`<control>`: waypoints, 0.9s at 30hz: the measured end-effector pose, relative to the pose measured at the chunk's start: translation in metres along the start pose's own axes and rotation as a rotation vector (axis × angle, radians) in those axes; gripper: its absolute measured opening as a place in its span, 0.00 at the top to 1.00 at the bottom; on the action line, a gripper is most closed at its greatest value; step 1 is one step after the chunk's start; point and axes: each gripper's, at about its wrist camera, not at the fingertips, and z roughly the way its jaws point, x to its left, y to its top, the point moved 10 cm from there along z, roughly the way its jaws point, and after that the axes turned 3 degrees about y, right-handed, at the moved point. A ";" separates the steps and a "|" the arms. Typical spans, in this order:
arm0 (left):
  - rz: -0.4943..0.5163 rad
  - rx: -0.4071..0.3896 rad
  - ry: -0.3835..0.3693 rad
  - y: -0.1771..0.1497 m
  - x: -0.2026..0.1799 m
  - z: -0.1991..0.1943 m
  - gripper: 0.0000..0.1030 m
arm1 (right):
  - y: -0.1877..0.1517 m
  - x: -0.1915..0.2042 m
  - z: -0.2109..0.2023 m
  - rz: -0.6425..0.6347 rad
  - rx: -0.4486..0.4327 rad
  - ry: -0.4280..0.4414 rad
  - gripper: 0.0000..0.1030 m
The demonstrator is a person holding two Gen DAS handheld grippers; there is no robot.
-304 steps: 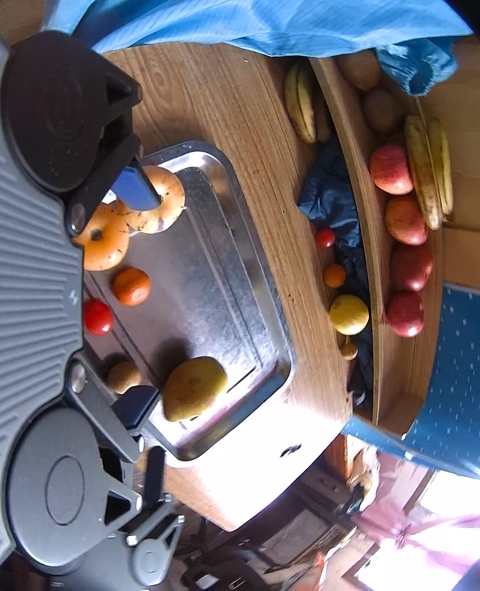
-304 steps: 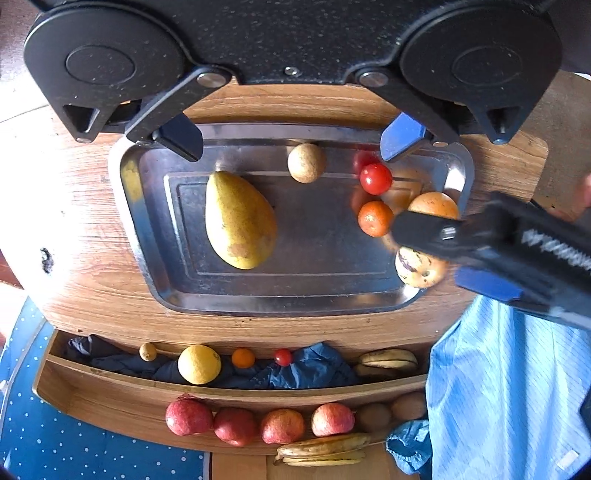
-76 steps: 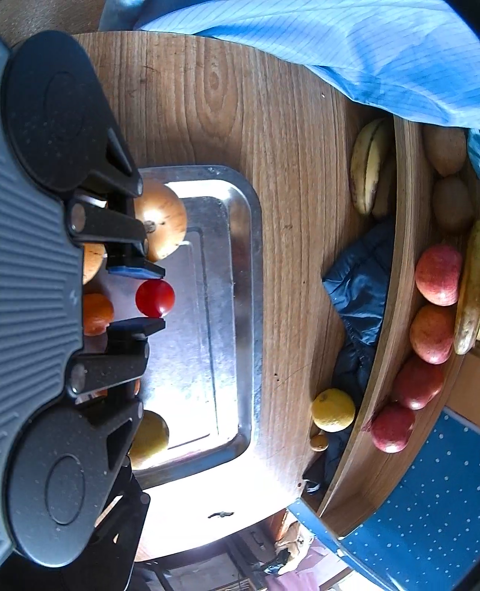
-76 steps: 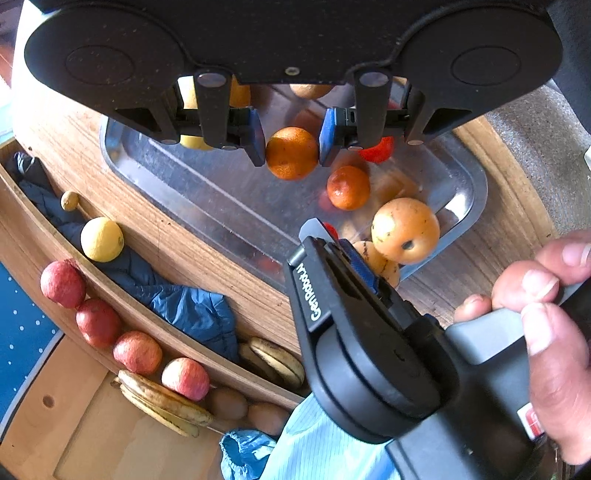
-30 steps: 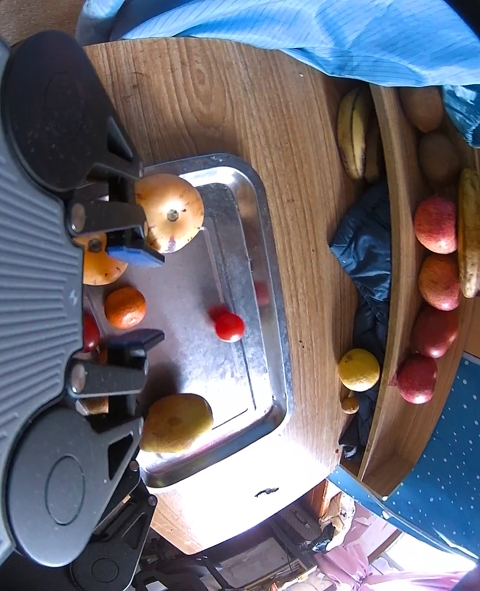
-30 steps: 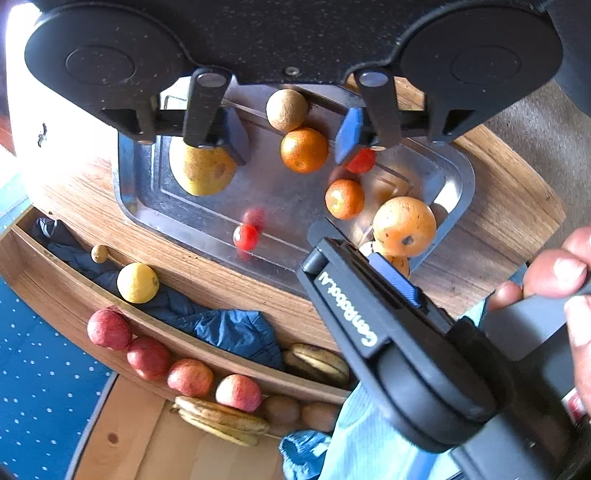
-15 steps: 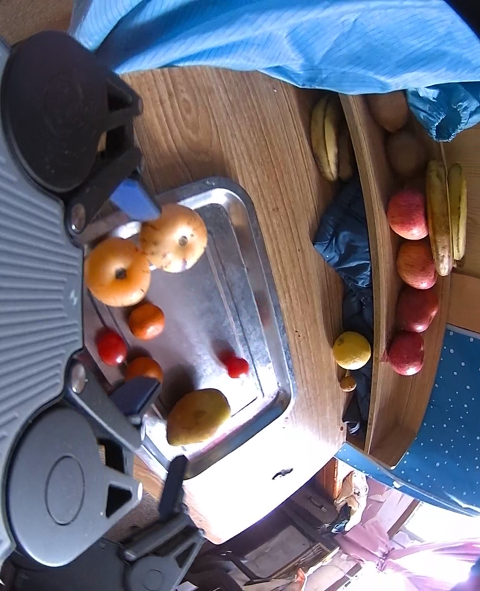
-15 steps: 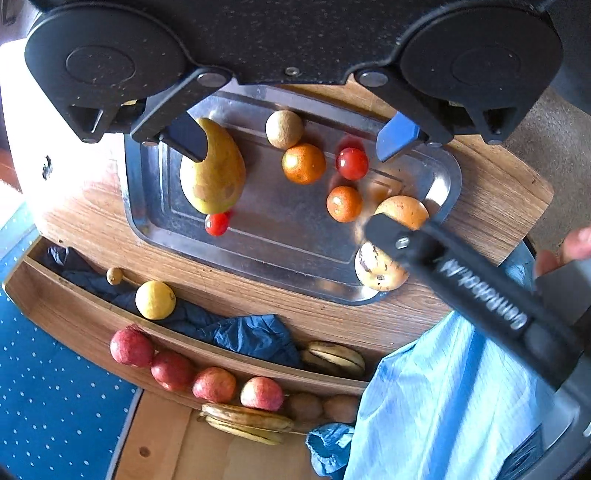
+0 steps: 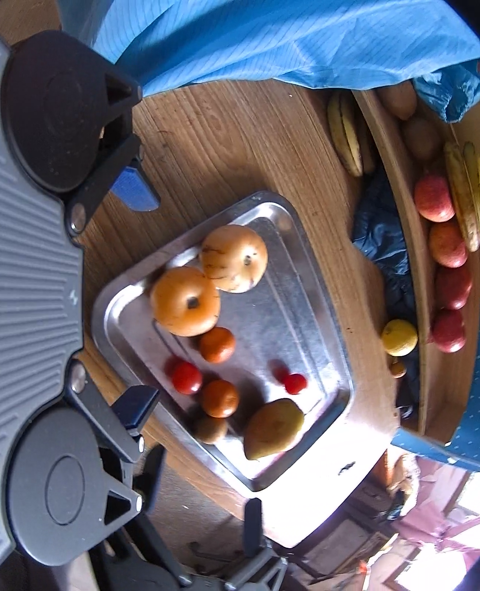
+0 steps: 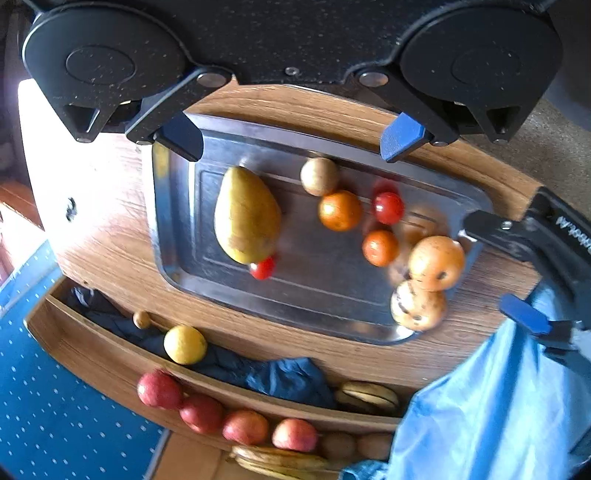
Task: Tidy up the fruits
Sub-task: 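Move both open tools back from the tray, then move the left tool toward the lemon while the right tool approaches the small brown fruit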
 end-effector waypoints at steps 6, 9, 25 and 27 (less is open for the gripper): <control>0.051 0.002 0.089 -0.002 0.005 0.002 0.01 | -0.002 -0.014 0.006 0.072 0.027 0.009 0.01; 0.077 0.005 0.119 -0.001 0.005 0.003 0.01 | 0.002 -0.020 0.006 0.080 0.015 0.008 0.01; -0.033 -0.065 0.174 0.051 0.006 0.006 0.01 | 0.055 -0.070 0.018 0.008 -0.082 0.098 0.01; -0.051 -0.070 0.176 0.060 0.003 0.010 0.01 | 0.057 -0.077 0.020 0.000 -0.082 0.103 0.01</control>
